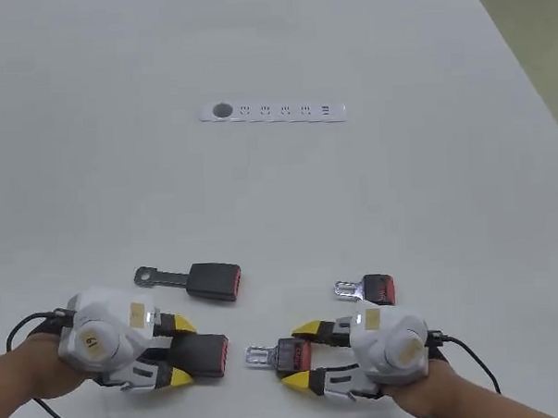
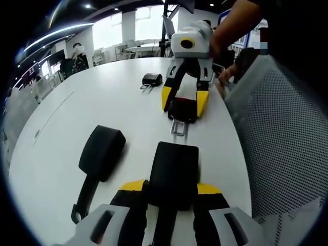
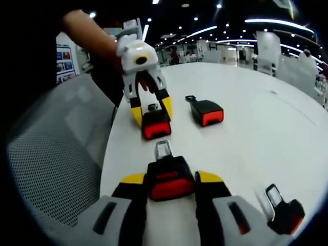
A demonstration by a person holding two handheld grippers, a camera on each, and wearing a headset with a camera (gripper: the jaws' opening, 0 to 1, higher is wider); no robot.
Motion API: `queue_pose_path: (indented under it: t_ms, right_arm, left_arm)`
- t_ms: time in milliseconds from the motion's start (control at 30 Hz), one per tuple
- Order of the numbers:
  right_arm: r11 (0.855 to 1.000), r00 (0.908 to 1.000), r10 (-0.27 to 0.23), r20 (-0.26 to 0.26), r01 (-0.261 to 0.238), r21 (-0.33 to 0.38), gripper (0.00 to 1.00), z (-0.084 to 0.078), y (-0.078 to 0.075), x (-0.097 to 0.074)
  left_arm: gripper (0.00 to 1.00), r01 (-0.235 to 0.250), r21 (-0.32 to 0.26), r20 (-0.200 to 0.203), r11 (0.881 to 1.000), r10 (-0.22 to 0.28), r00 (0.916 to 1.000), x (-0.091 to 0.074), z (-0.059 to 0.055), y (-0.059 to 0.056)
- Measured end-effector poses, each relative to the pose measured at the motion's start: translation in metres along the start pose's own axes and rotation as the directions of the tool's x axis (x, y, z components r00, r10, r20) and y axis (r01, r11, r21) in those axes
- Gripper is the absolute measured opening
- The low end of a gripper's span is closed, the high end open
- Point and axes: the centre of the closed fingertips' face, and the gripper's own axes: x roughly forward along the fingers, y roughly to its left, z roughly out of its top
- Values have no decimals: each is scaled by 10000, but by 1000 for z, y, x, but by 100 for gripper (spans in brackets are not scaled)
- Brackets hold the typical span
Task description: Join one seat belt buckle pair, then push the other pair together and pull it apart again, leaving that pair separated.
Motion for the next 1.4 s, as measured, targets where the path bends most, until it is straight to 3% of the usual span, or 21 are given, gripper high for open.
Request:
queue_pose_path:
  t_ms: [233, 433, 967, 1400]
  right_arm:
    - [9984, 9995, 319, 25, -318, -464, 37, 12, 8, 19]
    - [9990, 9990, 381, 224, -375, -249, 37, 20, 10, 26]
    - [9980, 9987, 515, 11, -514, -370, 36, 22, 11, 28]
    - [9981, 9984, 497, -271, -506, -348, 36, 32, 12, 45]
  left_arm:
    - [36, 5, 36, -28, 10000, -5, 10000, 1, 0, -1]
    - [35, -58, 0, 31, 10000, 58, 10000, 1, -1, 0]
    - [35, 291, 453, -353, 9985, -276, 9990, 4, 1, 0]
    - [34, 314, 496, -429, 9983, -292, 9987, 4, 2, -1]
